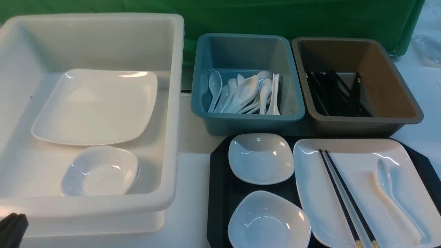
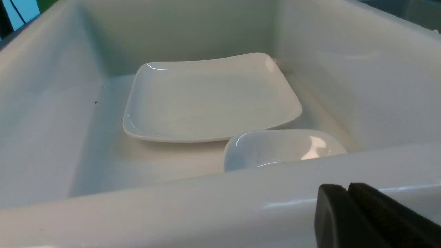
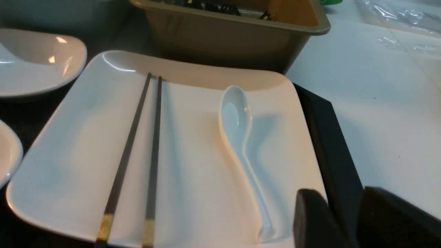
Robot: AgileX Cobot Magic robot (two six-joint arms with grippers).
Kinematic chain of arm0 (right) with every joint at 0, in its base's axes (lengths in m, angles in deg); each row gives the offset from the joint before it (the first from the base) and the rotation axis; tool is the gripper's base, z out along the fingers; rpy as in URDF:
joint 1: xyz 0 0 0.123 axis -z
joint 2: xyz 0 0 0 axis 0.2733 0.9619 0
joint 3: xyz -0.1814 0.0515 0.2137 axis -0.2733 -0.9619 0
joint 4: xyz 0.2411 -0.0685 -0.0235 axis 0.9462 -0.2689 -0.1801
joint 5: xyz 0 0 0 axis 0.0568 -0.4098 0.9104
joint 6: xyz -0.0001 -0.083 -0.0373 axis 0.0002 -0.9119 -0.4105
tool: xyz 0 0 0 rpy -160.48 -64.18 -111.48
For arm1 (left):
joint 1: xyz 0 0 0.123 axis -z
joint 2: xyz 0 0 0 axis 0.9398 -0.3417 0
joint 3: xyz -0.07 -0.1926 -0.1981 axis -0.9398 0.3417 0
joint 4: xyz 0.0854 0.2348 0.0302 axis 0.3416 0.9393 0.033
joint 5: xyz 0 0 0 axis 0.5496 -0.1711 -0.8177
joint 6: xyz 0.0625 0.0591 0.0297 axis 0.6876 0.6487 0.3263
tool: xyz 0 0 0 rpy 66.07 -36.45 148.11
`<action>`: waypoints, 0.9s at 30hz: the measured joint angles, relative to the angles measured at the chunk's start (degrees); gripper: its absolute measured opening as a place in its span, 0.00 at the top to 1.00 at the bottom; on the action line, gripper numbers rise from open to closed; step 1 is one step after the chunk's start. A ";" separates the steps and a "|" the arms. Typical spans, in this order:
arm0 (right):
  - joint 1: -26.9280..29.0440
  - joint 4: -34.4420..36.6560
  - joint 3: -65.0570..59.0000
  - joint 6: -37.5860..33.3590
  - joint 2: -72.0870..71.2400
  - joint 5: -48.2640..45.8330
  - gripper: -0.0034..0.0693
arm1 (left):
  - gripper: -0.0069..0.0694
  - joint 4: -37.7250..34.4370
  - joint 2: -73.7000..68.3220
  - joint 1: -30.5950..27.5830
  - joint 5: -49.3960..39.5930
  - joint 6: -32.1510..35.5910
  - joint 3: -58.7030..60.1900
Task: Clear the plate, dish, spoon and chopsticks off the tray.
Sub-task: Use the right arm to grab a pair of chopsticks from the plate
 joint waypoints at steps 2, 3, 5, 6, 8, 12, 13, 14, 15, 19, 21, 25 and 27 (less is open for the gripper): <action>0.00 0.00 0.00 0.00 0.00 0.00 0.63 | 0.89 0.00 0.00 0.00 0.00 0.00 0.00; 0.00 0.00 0.00 0.00 0.00 0.00 0.63 | 0.89 0.00 0.00 0.00 0.00 0.00 0.00; 0.00 0.00 0.00 0.00 0.00 0.00 0.63 | 0.89 0.00 0.00 0.00 0.00 0.00 0.00; 0.00 0.00 0.00 0.00 0.00 0.00 0.63 | 0.89 0.00 0.00 0.00 0.00 0.00 0.00; 0.00 0.00 0.00 0.00 0.00 0.00 0.63 | 0.89 0.00 0.00 0.00 0.00 0.00 0.00; 0.00 0.00 0.00 0.00 0.00 0.00 0.63 | 0.89 0.00 0.00 0.00 0.00 0.00 0.00; 0.00 0.00 0.00 0.00 0.00 0.00 0.63 | 0.89 0.00 0.00 0.00 0.00 0.00 0.00; 0.00 0.00 0.00 0.00 0.00 0.00 0.63 | 0.89 0.00 0.00 0.00 0.00 0.00 0.00; 0.00 0.00 0.00 0.00 0.00 0.00 0.63 | 0.89 0.00 0.00 0.00 0.00 0.00 0.00; 0.00 0.00 0.00 0.00 0.00 0.00 0.63 | 0.89 0.00 0.00 0.00 0.00 0.00 0.00; 0.00 0.00 0.00 0.00 0.00 0.00 0.63 | 0.89 0.56 0.00 0.00 0.00 0.00 0.00; 0.00 0.00 0.00 0.00 0.00 0.00 0.63 | 0.89 3.66 0.00 0.00 1.10 0.00 0.00; 0.00 0.00 0.00 0.00 0.00 0.00 0.63 | 0.89 -1.40 0.00 0.00 4.35 -1.02 0.00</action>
